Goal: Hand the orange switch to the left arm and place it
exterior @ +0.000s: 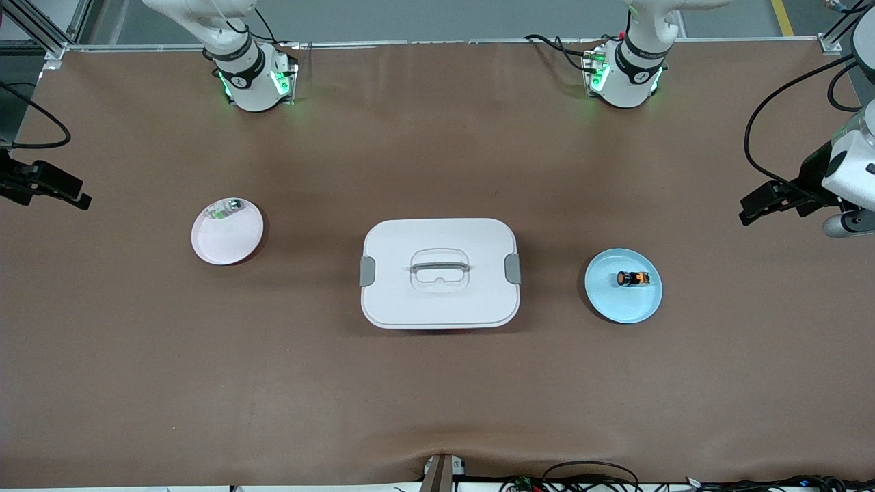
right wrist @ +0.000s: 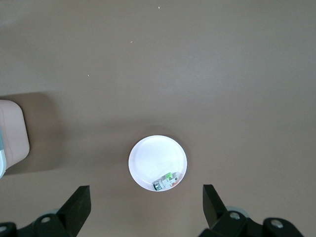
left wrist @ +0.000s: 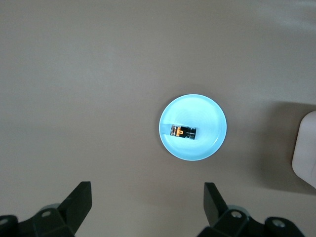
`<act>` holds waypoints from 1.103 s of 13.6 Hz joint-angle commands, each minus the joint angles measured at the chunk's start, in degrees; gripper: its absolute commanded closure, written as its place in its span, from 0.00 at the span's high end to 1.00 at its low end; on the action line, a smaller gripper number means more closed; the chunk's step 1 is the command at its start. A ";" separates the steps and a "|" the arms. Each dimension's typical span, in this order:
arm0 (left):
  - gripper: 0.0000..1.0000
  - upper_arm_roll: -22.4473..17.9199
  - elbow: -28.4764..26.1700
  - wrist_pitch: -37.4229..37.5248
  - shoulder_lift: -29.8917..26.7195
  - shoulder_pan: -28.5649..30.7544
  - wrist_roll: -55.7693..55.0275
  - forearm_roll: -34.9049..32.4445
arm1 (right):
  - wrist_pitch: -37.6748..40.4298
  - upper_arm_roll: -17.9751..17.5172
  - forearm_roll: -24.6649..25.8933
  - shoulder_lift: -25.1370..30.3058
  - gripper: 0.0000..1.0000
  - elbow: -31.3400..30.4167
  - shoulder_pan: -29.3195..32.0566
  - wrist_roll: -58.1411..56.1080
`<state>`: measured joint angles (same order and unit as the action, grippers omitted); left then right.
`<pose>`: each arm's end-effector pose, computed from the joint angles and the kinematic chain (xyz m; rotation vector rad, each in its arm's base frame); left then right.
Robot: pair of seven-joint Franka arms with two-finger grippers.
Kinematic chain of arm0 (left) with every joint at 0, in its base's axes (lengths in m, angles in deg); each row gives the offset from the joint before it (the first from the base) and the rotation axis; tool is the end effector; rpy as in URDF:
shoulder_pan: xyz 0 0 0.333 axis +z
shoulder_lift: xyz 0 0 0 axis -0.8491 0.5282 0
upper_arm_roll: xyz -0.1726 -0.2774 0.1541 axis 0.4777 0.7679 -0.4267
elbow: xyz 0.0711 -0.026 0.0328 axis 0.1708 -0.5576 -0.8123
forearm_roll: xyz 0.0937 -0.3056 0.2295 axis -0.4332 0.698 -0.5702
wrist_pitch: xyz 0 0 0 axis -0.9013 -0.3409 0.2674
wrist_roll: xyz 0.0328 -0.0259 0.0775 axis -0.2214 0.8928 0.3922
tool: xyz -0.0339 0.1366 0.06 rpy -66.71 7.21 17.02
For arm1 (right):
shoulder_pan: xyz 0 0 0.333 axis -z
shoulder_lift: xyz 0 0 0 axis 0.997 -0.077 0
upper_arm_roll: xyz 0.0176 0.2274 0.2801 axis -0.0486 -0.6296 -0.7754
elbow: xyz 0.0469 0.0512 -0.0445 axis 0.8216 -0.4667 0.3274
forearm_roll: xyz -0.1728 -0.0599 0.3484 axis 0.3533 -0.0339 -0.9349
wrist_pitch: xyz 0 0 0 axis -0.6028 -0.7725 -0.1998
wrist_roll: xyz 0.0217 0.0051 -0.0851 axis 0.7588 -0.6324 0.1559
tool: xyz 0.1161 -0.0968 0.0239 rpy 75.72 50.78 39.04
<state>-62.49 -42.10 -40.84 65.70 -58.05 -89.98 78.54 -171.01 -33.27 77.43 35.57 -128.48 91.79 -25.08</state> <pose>0.5769 -0.0112 0.5718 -3.1212 -0.2045 -0.0839 0.5755 -0.0400 0.6260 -3.1178 0.1565 -0.0116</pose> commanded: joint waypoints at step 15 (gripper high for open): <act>1.00 0.86 7.18 8.86 0.27 1.17 4.72 0.60 | 0.06 -0.42 -0.47 -0.02 1.00 0.65 0.48 0.34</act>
<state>-61.94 -36.48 -33.59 65.57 -57.48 -86.68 78.54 -171.05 -33.32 77.43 35.57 -128.47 91.79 -25.05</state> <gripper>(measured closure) 0.000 0.000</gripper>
